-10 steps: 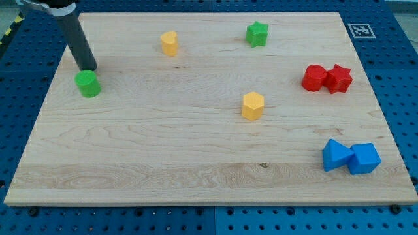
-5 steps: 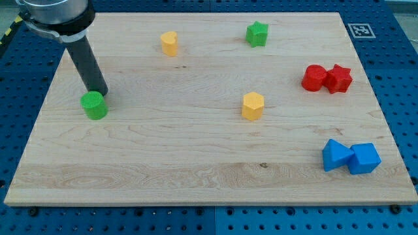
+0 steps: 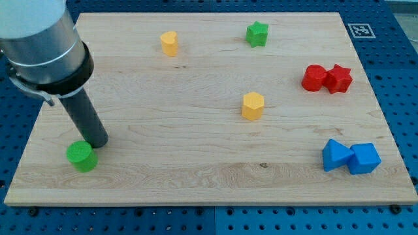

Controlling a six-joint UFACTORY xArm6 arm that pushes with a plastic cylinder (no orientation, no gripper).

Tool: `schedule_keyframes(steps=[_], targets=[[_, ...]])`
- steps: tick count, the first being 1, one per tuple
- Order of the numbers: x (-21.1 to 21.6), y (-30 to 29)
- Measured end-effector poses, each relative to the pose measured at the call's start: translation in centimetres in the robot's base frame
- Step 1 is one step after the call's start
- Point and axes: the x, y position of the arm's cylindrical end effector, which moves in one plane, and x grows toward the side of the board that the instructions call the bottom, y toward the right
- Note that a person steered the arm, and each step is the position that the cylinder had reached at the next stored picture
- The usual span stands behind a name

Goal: Move the green circle towards bottom left

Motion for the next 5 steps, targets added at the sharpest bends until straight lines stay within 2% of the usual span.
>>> schedule_keyframes(steps=[2, 5], targets=[[1.4, 2.0], [2.8, -0.3]])
